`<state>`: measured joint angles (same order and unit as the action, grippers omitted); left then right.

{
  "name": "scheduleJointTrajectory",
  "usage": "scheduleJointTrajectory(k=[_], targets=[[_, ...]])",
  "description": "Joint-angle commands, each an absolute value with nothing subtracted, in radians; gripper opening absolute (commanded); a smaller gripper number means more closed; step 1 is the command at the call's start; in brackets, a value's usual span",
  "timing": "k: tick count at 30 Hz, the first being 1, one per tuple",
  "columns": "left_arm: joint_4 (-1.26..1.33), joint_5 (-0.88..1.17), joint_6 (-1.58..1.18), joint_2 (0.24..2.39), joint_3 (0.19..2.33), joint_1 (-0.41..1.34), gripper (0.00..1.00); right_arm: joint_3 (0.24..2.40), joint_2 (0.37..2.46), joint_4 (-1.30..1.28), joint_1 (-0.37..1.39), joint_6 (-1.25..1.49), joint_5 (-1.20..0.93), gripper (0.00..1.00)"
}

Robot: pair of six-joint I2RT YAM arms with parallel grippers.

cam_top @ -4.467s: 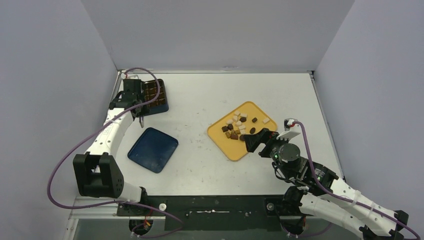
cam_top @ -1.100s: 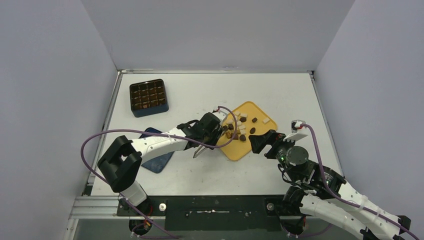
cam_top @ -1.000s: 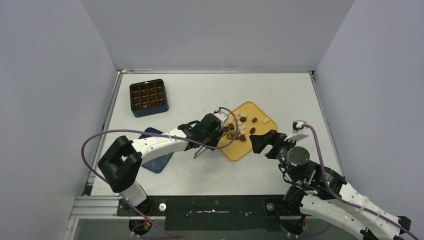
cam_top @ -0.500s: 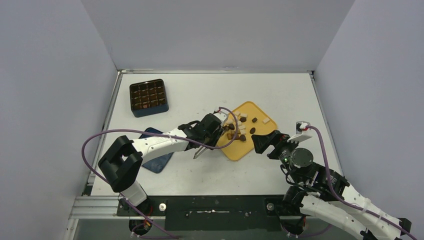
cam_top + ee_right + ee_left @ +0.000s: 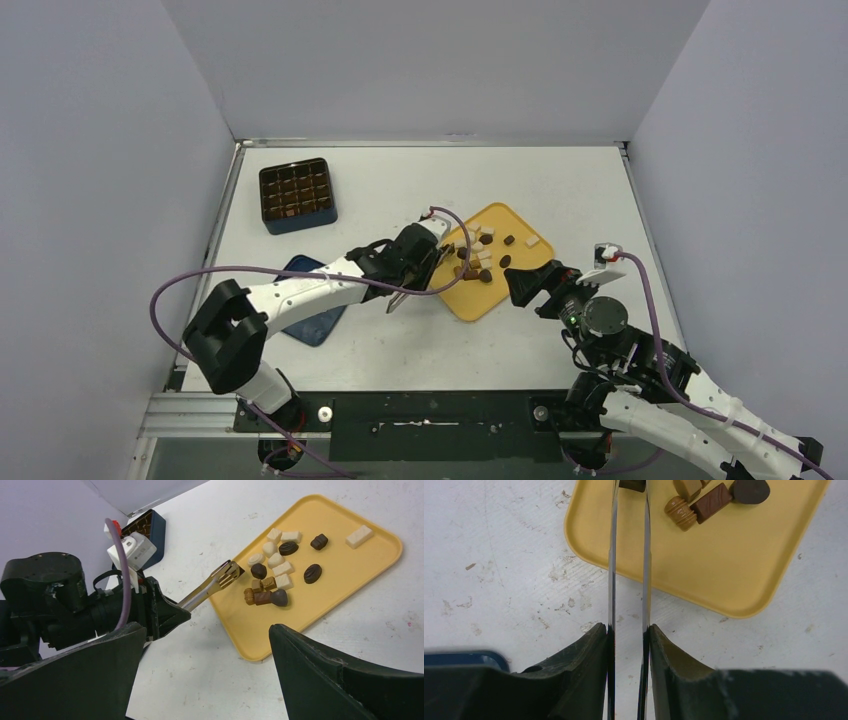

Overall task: Pack the chocolate
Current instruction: Pick up the fake chocolate from the plate, then place the fake chocolate in the packing box.

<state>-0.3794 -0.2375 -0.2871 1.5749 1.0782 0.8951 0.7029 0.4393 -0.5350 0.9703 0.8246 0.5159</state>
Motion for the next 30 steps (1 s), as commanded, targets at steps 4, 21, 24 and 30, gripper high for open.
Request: scheduleJointTrajectory(k=[4, 21, 24, 30], targets=[[-0.406, -0.267, -0.33, 1.49, 1.162, 0.893, 0.31, 0.702, 0.474, -0.509, 0.976, 0.83, 0.531, 1.0], [-0.521, -0.282, -0.42, 1.412, 1.185, 0.737, 0.29, 0.667, 0.506, -0.471, 0.976, 0.831, 0.508, 1.0], [-0.573, -0.288, -0.413, 1.402, 1.204, 0.663, 0.29, 0.674, 0.523, -0.479, 0.977, 0.826, 0.512, 1.0], [-0.633, -0.302, -0.378, 1.348, 1.221, 0.491, 0.29, 0.67, 0.536, -0.469, 0.976, 0.824, 0.507, 1.0]])
